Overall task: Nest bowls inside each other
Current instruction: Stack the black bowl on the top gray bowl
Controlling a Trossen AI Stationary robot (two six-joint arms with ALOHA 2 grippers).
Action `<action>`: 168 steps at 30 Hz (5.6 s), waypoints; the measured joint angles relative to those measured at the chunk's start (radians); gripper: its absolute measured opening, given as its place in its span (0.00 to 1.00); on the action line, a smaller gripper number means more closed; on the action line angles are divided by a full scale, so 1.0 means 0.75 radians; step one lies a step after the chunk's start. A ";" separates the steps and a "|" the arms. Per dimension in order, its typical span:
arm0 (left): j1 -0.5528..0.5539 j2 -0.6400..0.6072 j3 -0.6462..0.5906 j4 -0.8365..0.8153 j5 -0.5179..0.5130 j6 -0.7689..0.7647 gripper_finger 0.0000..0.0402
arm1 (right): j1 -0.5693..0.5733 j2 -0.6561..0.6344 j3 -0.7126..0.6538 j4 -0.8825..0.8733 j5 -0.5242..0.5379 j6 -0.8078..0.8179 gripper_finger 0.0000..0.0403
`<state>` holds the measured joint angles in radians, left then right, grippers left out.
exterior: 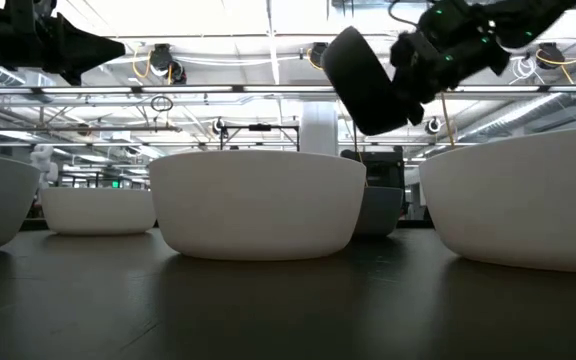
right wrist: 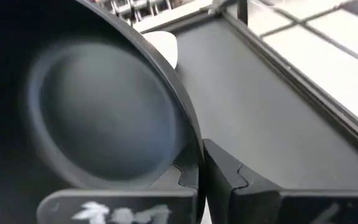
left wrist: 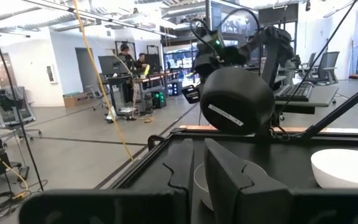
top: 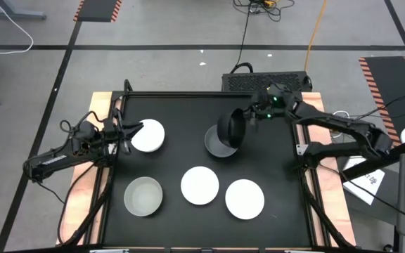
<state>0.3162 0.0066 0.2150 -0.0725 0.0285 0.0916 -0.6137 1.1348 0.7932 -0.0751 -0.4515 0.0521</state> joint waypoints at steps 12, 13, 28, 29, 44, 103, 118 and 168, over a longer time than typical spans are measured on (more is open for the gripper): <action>0.000 0.000 0.000 -0.001 0.008 0.005 0.10 | 0.001 0.264 0.396 -0.558 0.041 -0.062 0.00; 0.000 0.000 0.000 -0.001 0.008 0.005 0.10 | 0.002 0.292 0.420 -0.597 0.043 -0.065 0.00; 0.000 0.000 0.000 0.004 0.021 0.011 0.10 | 0.028 0.693 0.905 -1.091 0.115 -0.195 0.00; 0.000 0.000 0.000 0.004 0.021 0.011 0.10 | 0.027 0.712 0.924 -1.123 0.118 -0.200 0.00; 0.000 0.000 0.000 0.012 0.028 0.013 0.10 | 0.041 0.854 0.939 -1.176 0.183 -0.193 0.00; 0.000 0.000 0.000 -0.002 0.034 0.010 0.10 | 0.122 1.072 1.065 -1.327 0.406 -0.151 0.00; 0.000 0.000 0.000 -0.004 0.033 0.008 0.10 | 0.125 1.071 1.065 -1.258 0.315 -0.145 0.00; 0.000 0.000 0.000 -0.006 0.033 0.010 0.10 | 0.158 1.126 1.065 -1.336 0.317 -0.097 0.00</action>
<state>0.3163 0.0067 0.2150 -0.0772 0.0536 0.0994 -0.4953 1.9793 1.5921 -1.0768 -0.2135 -0.0210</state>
